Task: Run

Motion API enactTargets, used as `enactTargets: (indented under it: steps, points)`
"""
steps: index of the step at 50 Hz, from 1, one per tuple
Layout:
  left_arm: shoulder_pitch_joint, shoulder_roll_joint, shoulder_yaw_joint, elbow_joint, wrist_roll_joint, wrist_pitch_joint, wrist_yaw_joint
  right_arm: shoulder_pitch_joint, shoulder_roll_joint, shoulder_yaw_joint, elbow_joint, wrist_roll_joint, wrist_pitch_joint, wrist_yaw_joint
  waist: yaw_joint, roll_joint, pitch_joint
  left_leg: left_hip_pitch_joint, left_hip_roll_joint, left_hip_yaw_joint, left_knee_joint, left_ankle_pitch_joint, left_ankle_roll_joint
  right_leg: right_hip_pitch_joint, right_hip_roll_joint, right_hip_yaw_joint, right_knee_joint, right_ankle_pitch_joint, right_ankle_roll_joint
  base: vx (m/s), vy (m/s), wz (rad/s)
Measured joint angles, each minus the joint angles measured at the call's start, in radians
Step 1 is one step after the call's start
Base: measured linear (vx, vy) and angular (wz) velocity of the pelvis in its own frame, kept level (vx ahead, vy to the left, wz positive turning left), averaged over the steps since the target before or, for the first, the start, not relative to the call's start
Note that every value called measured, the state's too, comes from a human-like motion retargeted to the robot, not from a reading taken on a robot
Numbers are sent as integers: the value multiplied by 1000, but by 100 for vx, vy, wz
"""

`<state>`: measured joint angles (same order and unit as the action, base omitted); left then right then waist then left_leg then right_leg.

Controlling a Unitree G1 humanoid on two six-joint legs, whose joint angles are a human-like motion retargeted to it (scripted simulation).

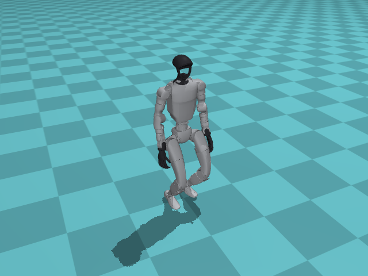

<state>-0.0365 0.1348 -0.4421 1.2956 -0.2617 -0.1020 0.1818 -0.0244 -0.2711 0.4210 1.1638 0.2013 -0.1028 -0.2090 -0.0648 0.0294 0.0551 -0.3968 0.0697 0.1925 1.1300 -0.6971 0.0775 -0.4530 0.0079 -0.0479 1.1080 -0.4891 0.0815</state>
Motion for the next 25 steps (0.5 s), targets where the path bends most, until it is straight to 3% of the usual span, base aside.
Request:
enactTargets:
  steps: [3, 7, 10, 12, 15, 17, 20, 23, 25]
  points:
    - [-9, 8, -10, -5, 2, 6, -9, -28, -8, 26, -7, -48, -5, 6, -5, -28, 9, -60, -18, 5, 107, -162, 72, -58, -27, 5, 129, -180, -46, -14, -4, 3]
    - [-57, 24, 0, -21, -55, 8, 37, -86, -19, 42, -4, -98, -6, -33, -84, -116, 2, -238, -118, 32, 197, -176, 173, -223, -174, 6, 342, -368, -73, -23, -7, 89]
    - [-89, 33, 33, -39, -117, 3, 86, -107, -10, 34, 5, -82, -6, -72, -120, -128, -22, -349, -127, 30, 260, -176, 184, -326, -215, -2, 421, -384, -89, -11, -6, 53]
    - [-96, 27, 49, -63, -150, -6, 112, -97, -7, 17, 8, -44, -3, -89, -106, -106, -17, -323, -119, 23, 236, -176, 177, -299, -190, -13, 386, -357, -81, 7, 1, -23]
    - [-66, 15, 55, -84, -161, -23, 136, -45, 5, -20, -1, 10, -1, -93, -40, -64, 24, -153, -72, -3, 177, -176, 90, -148, -85, -6, 244, -228, -52, 21, 2, -111]
    - [-56, 12, 61, -80, -168, -28, 137, -25, 10, -40, -4, 44, 4, -81, -1, -20, 42, -62, -23, -23, 101, -96, 23, -51, -8, -3, 98, -69, -12, 15, 1, -93]
    - [-44, 6, 62, -61, -151, -25, 123, -7, 16, -45, 0, 72, 17, -64, 2, -5, 22, -17, -19, -34, -44, 79, -40, -3, 4, -1, -53, 95, 40, 2, 0, -13]
    - [-41, 10, 45, -40, -101, -14, 100, -10, 16, -34, 19, 64, 18, -45, 1, 0, 8, -5, -34, -43, -122, 132, -57, 7, 1, 0, -109, 123, 53, 0, 0, 0]
    - [-44, 16, 32, -33, -66, -9, 81, -20, 13, -24, 28, 56, 17, -35, 1, -1, 4, -5, -43, -47, -143, 108, -41, 7, 0, -1, -121, 84, 39, -4, 1, -10]
